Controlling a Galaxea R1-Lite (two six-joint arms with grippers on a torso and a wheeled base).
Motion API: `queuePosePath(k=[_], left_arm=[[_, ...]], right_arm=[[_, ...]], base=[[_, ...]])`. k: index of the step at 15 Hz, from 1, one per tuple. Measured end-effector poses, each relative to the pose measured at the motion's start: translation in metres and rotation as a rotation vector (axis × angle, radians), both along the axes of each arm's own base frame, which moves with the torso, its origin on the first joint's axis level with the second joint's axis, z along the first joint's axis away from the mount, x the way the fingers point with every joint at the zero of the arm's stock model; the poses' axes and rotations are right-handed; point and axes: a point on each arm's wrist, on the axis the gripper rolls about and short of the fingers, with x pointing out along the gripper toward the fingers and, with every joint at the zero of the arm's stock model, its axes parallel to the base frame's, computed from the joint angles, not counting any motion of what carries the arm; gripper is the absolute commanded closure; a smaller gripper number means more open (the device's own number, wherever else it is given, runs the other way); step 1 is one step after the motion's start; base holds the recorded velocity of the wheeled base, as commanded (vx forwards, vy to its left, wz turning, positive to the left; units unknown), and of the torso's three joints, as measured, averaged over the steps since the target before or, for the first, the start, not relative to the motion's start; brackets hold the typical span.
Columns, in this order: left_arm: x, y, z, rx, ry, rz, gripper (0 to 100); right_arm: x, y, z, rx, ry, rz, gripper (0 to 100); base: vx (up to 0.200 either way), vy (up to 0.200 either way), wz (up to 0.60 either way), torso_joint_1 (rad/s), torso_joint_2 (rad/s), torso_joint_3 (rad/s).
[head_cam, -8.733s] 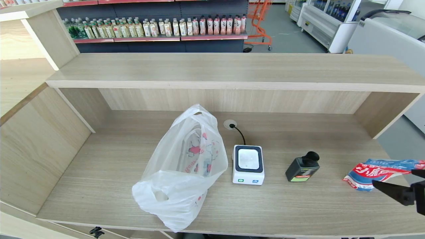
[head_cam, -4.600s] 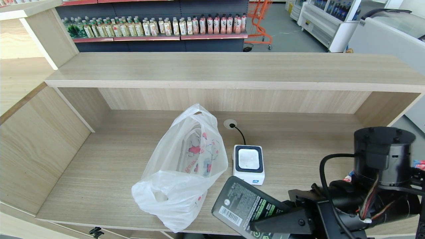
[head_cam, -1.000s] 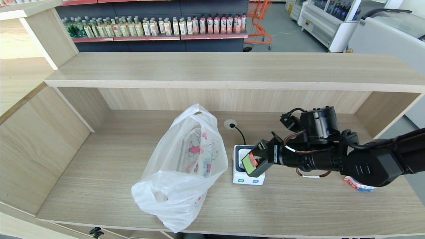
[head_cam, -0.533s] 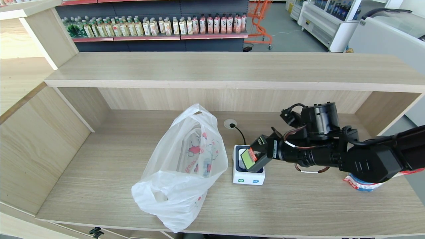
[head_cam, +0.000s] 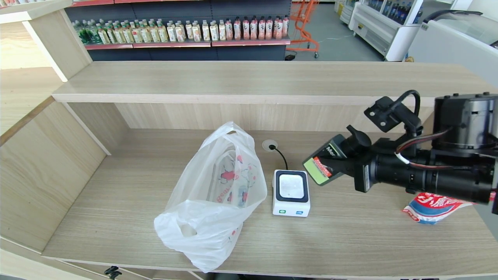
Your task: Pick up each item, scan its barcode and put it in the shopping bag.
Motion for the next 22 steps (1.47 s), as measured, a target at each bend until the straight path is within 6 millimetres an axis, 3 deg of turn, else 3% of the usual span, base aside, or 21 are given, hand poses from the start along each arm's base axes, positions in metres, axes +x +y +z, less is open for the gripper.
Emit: queuePosePath(k=[6, 16, 22], left_arm=[[0.000, 0.000, 0.000, 0.001, 0.000, 0.000, 0], [0.000, 0.000, 0.000, 0.003, 0.000, 0.000, 0], [0.000, 0.000, 0.000, 0.002, 0.000, -0.002, 0]], right_arm=[[-0.029, -0.015, 0.010, 0.028, -0.042, -0.011, 100], [-0.043, -0.023, 0.010, 0.182, 0.069, -0.062, 100], [-0.047, -0.019, 0.015, 0.371, 0.203, -0.093, 100]], base=[[0.000, 0.000, 0.00, 0.000, 0.00, 0.000], [-0.060, 0.000, 0.00, 0.003, 0.00, 0.000], [0.000, 0.200, 0.00, 0.014, 0.01, 0.002]])
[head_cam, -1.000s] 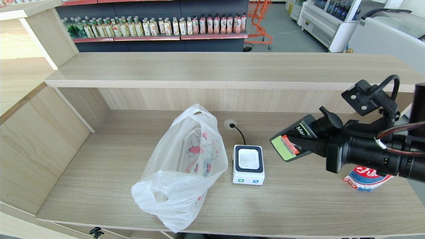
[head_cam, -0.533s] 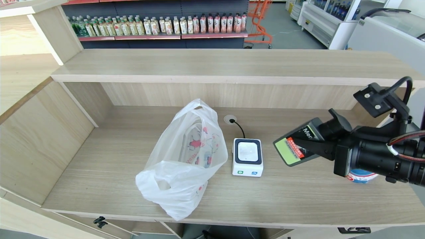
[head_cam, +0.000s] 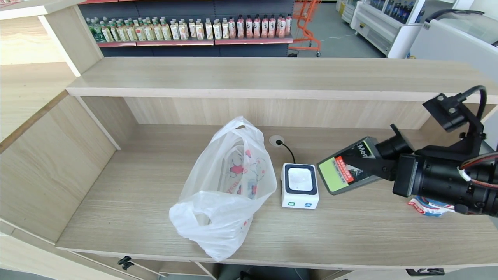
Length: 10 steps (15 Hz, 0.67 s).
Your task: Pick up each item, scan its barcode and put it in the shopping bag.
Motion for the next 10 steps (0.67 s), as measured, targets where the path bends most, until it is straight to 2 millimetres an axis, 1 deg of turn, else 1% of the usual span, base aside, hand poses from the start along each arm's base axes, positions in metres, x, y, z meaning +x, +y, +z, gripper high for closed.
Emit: queuePosePath(k=[2, 4, 6, 8, 10], left_arm=[[0.000, 0.000, 0.000, -0.001, 0.000, 0.002, 0], [0.000, 0.000, 0.000, -0.002, 0.000, 0.002, 0], [0.000, 0.000, 0.000, -0.002, 0.000, 0.002, 0], [0.000, 0.000, 0.000, -0.002, 0.000, 0.002, 0], [0.000, 0.000, 0.000, -0.002, 0.000, 0.002, 0]], right_arm=[[0.004, 0.002, -0.003, -0.004, 0.015, -0.003, 100], [0.010, 0.004, -0.008, -0.016, 0.033, -0.011, 100], [0.021, 0.009, -0.013, -0.040, 0.051, -0.055, 100], [0.039, 0.017, -0.020, -0.075, 0.071, -0.127, 100], [0.054, 0.026, -0.029, -0.097, 0.099, -0.133, 100]], base=[[0.000, 0.200, 0.00, -0.005, 0.00, 0.007], [0.000, 0.000, 0.00, 0.000, 0.00, 0.000], [0.000, 0.000, 0.00, 0.000, 0.00, 0.000], [0.000, 0.000, 0.00, 0.000, 0.00, 0.000], [0.000, 0.000, 0.00, 0.000, 0.00, 0.000]])
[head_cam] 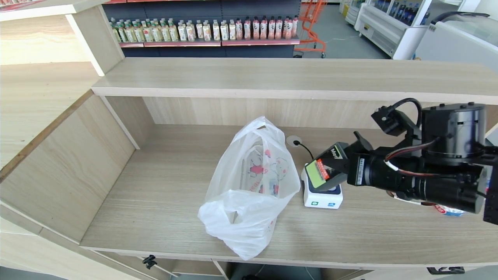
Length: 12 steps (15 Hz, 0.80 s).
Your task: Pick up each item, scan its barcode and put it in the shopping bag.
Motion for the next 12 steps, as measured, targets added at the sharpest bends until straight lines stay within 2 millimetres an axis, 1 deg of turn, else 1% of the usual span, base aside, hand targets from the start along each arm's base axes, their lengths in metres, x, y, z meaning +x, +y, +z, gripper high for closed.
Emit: queuePosePath(k=[3, 7, 10, 12], left_arm=[[0.000, 0.000, 0.000, 0.000, 0.000, 0.001, 0], [0.000, 0.000, 0.000, 0.000, 0.000, 0.000, 0], [0.000, 0.000, 0.000, 0.000, 0.000, 0.001, 0], [0.000, 0.000, 0.000, 0.000, 0.000, 0.000, 0]], right_arm=[[0.018, 0.019, -0.018, -0.015, 0.028, 0.025, 100], [0.043, 0.045, -0.046, -0.078, -0.030, 0.094, 100], [0.064, 0.073, -0.061, -0.078, -0.077, 0.139, 100], [0.073, 0.090, -0.076, -0.142, -0.126, 0.190, 100]], base=[[0.000, 0.000, 0.00, 0.000, 0.00, 0.000], [0.000, 0.000, 0.00, 0.000, 0.00, 0.000], [0.000, 0.000, 0.00, 0.000, 0.00, 0.000], [0.000, 0.000, 0.00, 0.000, 0.00, 0.000]])
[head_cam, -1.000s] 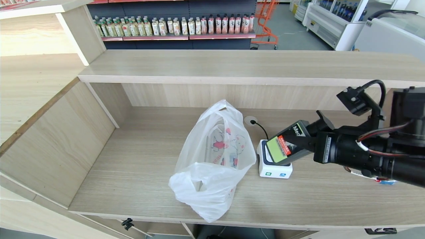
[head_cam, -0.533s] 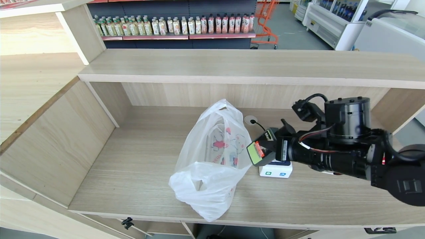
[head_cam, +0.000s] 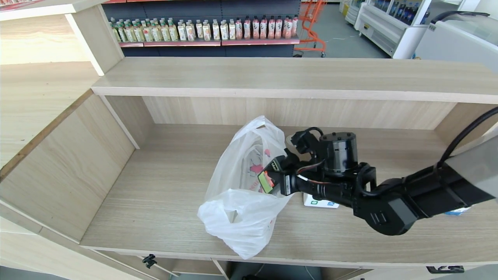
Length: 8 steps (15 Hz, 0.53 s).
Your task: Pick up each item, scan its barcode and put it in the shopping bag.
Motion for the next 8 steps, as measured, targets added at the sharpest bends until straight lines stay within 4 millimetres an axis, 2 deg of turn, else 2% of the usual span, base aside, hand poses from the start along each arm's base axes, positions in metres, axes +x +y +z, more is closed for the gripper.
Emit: queuePosePath(k=[4, 5, 8], left_arm=[[0.000, 0.000, 0.000, 0.000, 0.000, 0.000, 0], [0.000, 0.000, 0.000, 0.000, 0.000, 0.000, 0], [0.000, 0.000, 0.000, 0.000, 0.000, 0.000, 0]], right_arm=[[0.014, 0.016, -0.028, -0.130, -0.057, 0.063, 100], [0.017, 0.019, -0.031, -0.141, -0.063, 0.069, 0], [0.022, 0.029, -0.024, -0.064, -0.056, 0.075, 0]], base=[[0.000, 0.000, 0.00, 0.000, 0.00, 0.000], [0.000, 0.000, 0.00, 0.000, 0.00, 0.000], [0.000, 0.000, 0.00, 0.000, 0.00, 0.000]])
